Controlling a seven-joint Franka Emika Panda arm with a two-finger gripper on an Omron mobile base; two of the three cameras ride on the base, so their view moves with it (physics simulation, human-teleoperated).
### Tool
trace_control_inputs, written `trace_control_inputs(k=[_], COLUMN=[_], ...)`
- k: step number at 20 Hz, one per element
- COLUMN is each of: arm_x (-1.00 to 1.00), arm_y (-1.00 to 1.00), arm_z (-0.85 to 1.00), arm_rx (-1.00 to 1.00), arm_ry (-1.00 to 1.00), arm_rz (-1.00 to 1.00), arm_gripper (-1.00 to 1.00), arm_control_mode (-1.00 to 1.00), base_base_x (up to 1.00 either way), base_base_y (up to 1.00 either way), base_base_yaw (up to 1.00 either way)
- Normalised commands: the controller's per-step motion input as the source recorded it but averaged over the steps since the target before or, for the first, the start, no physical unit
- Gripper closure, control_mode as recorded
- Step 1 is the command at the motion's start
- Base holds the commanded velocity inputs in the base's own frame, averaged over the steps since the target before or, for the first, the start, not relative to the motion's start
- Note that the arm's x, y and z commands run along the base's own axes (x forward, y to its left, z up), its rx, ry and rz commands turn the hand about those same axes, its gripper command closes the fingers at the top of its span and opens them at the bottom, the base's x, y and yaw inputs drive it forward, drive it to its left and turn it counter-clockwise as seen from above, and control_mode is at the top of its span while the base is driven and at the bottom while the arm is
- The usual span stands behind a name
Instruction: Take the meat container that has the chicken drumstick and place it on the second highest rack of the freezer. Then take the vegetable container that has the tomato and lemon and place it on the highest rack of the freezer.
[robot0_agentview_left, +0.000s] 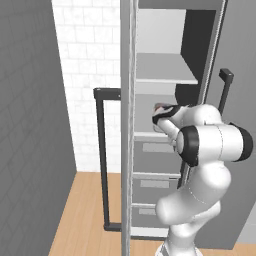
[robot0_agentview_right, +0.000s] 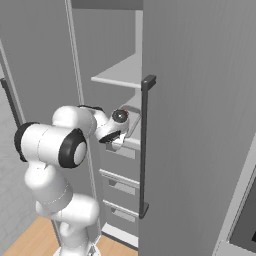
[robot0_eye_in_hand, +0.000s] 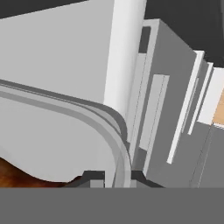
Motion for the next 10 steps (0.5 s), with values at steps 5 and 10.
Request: trace_control_inputs(k=[5, 10], arm_x=[0.46, 0.48], arm_y=[-0.01, 0.00], arm_z=[-0.18, -0.32], arm_rx=[0.00, 0.00], arm_ry=[0.00, 0.00], arm_rz=[0.00, 0.00], arm_gripper=[1.00, 1.00], arm_control_mode=[-1.00, -1.00], base_base_x=[0.00, 0.00], base_base_y=[0.00, 0.00], base_base_yaw=[0.00, 0.00])
